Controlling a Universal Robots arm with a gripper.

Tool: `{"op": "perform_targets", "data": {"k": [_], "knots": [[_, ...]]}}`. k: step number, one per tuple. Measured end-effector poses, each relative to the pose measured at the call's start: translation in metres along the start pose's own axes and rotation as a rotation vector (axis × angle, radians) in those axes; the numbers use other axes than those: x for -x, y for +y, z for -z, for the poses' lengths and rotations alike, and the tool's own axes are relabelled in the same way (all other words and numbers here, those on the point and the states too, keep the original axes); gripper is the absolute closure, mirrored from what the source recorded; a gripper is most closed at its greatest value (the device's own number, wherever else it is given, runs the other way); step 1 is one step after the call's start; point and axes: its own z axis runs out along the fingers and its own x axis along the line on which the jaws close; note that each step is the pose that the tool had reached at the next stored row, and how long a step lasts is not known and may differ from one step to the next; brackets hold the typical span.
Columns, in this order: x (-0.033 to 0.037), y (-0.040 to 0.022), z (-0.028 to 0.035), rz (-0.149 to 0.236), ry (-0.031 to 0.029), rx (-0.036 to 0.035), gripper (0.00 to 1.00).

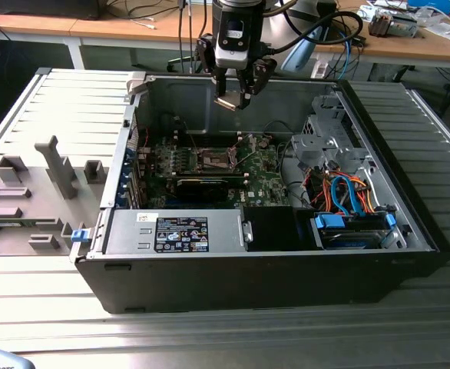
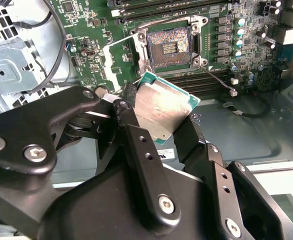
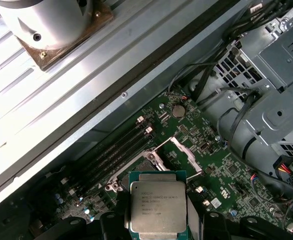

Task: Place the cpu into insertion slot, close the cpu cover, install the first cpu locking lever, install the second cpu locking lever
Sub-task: 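Place the cpu into insertion slot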

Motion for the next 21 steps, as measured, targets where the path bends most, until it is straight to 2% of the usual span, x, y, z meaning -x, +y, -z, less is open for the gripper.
{"op": "perform_targets", "data": {"k": [21], "knots": [[0.0000,0.0000,0.0000,-0.010,-0.0008,0.0001,0.45]]}}
